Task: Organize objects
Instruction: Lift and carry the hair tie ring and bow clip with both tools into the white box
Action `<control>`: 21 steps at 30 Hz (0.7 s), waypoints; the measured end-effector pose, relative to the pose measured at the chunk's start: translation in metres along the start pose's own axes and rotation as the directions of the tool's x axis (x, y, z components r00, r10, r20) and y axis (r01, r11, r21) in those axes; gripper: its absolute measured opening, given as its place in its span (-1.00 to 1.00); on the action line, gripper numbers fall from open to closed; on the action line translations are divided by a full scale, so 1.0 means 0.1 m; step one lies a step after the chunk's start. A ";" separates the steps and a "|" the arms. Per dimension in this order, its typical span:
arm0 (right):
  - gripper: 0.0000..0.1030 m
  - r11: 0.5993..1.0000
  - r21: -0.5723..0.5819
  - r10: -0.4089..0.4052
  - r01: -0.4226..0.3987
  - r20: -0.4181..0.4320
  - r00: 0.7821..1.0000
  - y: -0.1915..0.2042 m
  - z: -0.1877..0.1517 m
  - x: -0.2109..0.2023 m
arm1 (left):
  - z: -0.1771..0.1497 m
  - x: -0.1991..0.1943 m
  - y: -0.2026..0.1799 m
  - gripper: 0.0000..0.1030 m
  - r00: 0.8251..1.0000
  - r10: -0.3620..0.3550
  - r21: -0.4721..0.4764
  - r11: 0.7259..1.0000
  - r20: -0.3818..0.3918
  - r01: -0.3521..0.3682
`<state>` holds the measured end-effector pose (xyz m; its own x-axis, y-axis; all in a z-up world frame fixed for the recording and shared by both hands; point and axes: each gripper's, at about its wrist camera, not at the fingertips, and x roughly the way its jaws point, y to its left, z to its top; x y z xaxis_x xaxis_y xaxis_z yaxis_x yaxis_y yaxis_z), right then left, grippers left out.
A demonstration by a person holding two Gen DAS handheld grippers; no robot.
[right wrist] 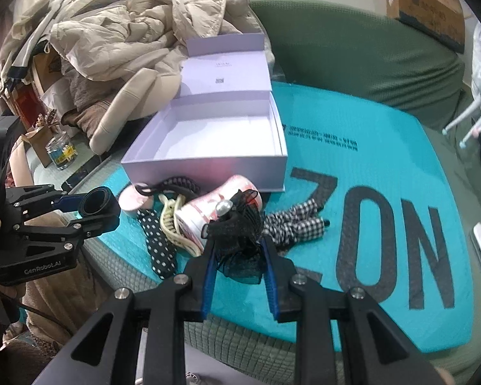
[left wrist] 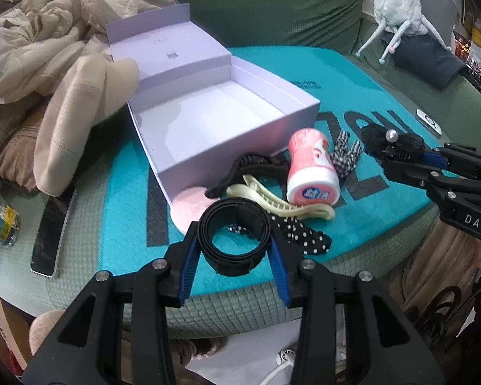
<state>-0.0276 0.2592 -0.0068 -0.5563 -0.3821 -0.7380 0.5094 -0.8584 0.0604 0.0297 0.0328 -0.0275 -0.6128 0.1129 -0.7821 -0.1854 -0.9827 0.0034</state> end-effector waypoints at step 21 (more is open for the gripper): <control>-0.49 0.994 -0.102 0.044 -0.040 0.041 0.998 0.07 0.67 0.05 | 0.51 0.06 0.19 -0.25 1.000 0.022 -0.028 0.999 0.005 -0.022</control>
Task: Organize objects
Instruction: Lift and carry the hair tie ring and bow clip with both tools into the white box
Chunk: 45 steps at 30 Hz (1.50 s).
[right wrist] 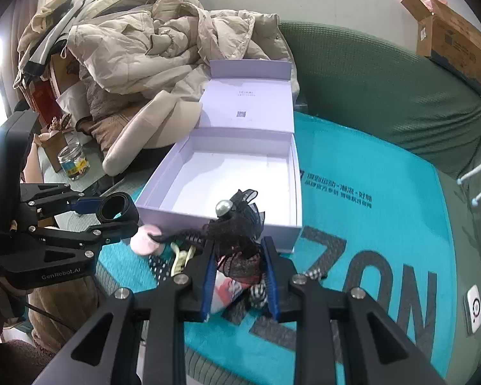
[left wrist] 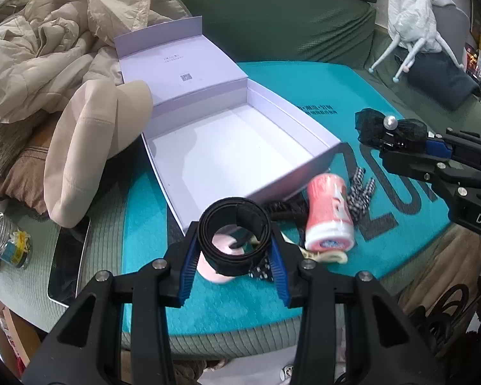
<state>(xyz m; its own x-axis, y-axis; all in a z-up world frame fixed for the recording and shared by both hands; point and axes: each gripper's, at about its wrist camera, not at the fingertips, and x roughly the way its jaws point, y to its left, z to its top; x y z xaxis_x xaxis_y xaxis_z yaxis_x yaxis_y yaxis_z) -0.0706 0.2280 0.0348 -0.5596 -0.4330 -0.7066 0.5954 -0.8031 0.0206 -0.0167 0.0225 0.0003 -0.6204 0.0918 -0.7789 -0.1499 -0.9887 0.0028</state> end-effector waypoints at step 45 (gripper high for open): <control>-0.49 0.995 -0.096 0.035 -0.041 -0.070 0.997 -0.41 1.15 1.33 | 1.20 1.20 0.31 -0.25 0.994 0.108 0.020 0.994 0.012 -0.108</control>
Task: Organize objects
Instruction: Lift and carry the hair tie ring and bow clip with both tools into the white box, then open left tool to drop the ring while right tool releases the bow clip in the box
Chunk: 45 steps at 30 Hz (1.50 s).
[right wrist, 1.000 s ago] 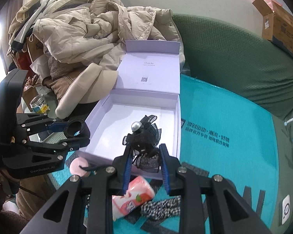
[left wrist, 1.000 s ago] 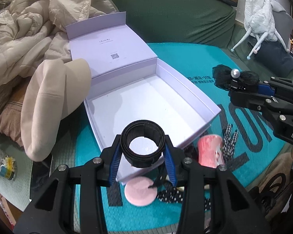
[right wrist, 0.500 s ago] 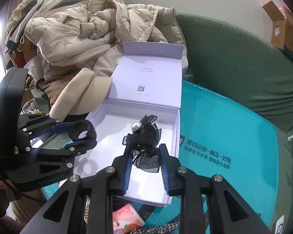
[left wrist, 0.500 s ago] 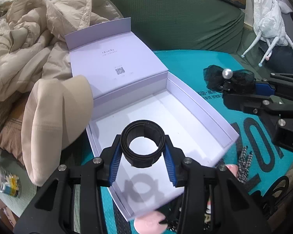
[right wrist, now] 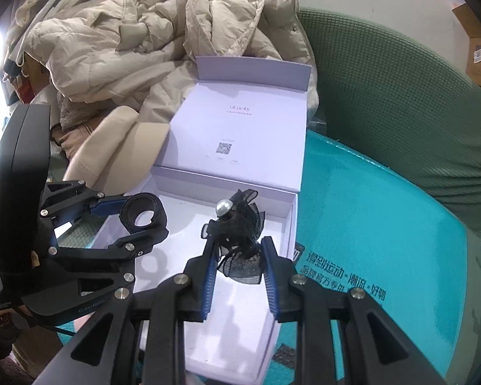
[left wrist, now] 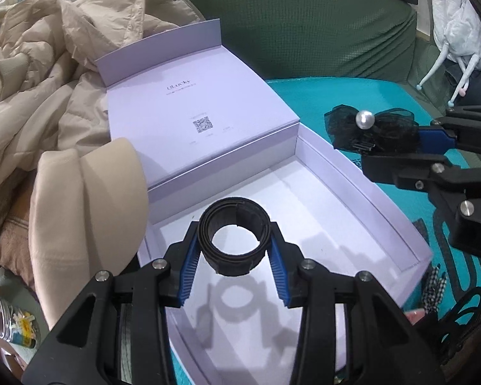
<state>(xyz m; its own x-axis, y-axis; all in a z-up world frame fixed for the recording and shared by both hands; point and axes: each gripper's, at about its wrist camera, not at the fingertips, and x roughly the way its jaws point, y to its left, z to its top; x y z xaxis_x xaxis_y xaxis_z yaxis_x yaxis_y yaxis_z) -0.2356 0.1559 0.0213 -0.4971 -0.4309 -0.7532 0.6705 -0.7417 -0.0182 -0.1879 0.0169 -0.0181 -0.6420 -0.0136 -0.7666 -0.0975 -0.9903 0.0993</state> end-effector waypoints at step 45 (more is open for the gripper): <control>-0.45 0.997 0.013 0.075 -0.074 -0.130 0.989 -0.20 0.13 0.95 | 0.34 0.82 0.11 -0.24 0.989 -0.026 0.036 0.999 -0.147 0.032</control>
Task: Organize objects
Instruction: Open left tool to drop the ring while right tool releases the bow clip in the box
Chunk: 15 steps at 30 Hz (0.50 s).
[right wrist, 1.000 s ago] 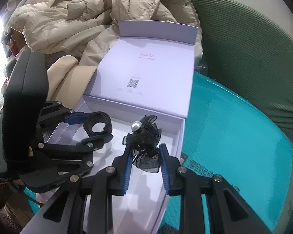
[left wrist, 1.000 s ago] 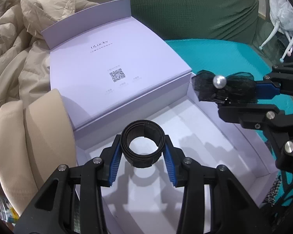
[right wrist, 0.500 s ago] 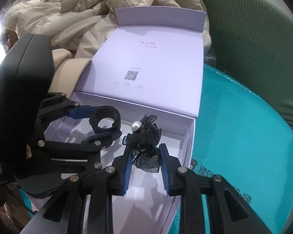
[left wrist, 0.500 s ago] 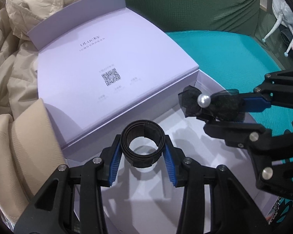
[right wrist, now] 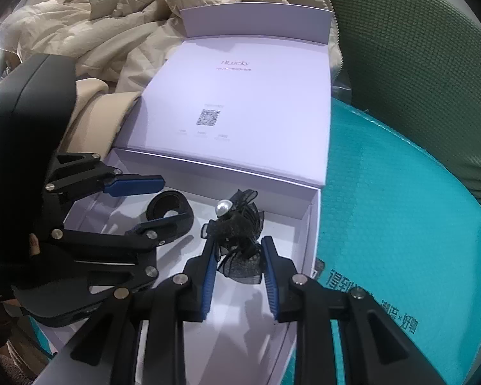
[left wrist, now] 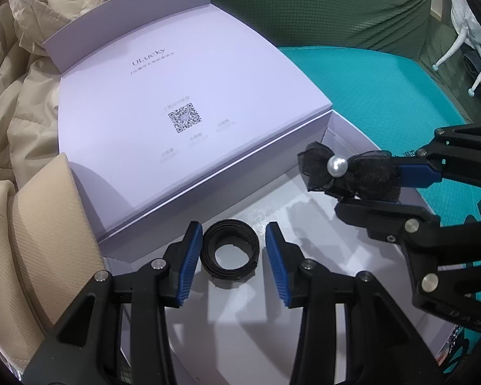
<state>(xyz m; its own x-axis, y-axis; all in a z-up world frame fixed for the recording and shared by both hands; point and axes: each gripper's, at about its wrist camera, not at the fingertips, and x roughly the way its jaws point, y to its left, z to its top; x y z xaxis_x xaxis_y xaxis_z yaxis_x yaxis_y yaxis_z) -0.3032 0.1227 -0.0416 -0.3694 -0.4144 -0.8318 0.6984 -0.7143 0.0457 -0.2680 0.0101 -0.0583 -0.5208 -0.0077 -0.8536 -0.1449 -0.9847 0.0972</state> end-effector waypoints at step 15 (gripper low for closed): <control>-0.08 0.999 0.007 -0.037 0.037 0.008 0.999 -0.01 -0.06 -0.10 | 0.01 -0.13 -0.03 -0.01 0.999 0.033 0.008 0.999 0.028 -0.033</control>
<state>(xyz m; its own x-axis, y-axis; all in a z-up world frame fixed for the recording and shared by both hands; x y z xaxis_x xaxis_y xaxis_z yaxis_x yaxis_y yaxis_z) -0.2966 0.1307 -0.0364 -0.3996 -0.3921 -0.8286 0.6801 -0.7329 0.0188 -0.2615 0.0135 -0.0472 -0.5487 -0.0354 -0.8353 -0.1344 -0.9824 0.1299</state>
